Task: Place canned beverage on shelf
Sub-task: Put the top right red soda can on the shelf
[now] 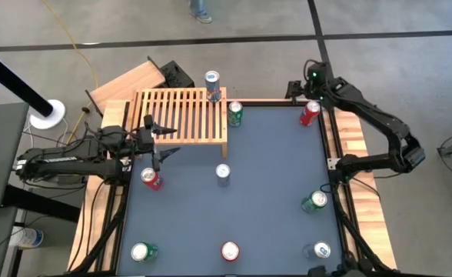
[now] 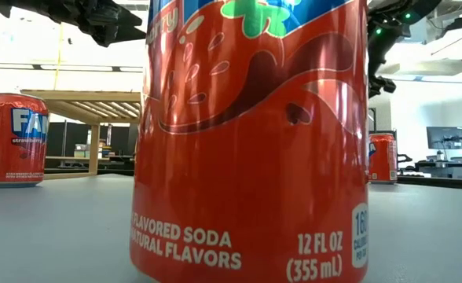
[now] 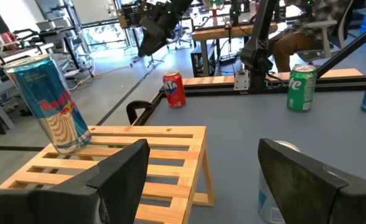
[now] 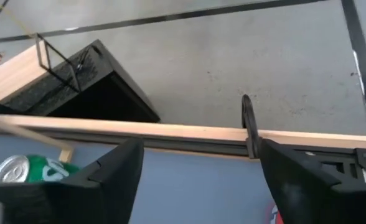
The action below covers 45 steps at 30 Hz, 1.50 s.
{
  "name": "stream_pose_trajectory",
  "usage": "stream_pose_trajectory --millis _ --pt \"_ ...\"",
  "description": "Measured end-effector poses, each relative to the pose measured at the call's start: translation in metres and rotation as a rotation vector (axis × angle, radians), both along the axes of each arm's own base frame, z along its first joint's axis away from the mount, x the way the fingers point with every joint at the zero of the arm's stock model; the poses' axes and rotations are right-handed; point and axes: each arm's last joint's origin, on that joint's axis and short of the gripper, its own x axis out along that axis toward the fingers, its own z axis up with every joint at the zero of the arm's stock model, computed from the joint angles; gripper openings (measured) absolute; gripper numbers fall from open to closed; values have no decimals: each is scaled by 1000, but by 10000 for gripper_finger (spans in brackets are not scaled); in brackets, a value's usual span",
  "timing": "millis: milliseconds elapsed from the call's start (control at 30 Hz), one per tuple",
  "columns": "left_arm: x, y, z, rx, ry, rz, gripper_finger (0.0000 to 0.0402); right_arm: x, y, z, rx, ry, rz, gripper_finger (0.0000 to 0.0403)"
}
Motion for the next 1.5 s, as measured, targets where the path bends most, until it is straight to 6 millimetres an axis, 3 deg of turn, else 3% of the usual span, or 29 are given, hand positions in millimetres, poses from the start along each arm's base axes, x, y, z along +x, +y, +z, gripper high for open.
stream_pose_trajectory --millis 300,467,633,933,1100,1500 --pt "0 0 0 -9 -5 1 293 11 -9 -16 103 6 161 396" --pt "0 0 0 -10 -5 2 293 20 -13 -31 145 80 155 380" --pt "0 0 0 -11 -5 2 293 19 -14 -31 101 150 88 371" --pt "0 0 0 -12 1 3 293 6 11 -34 108 361 -306 370" --pt "0 0 -1 -2 5 18 293 11 23 -43 67 363 -420 370" --pt "0 0 -3 -4 26 18 293 2 25 -103 36 280 -513 370"
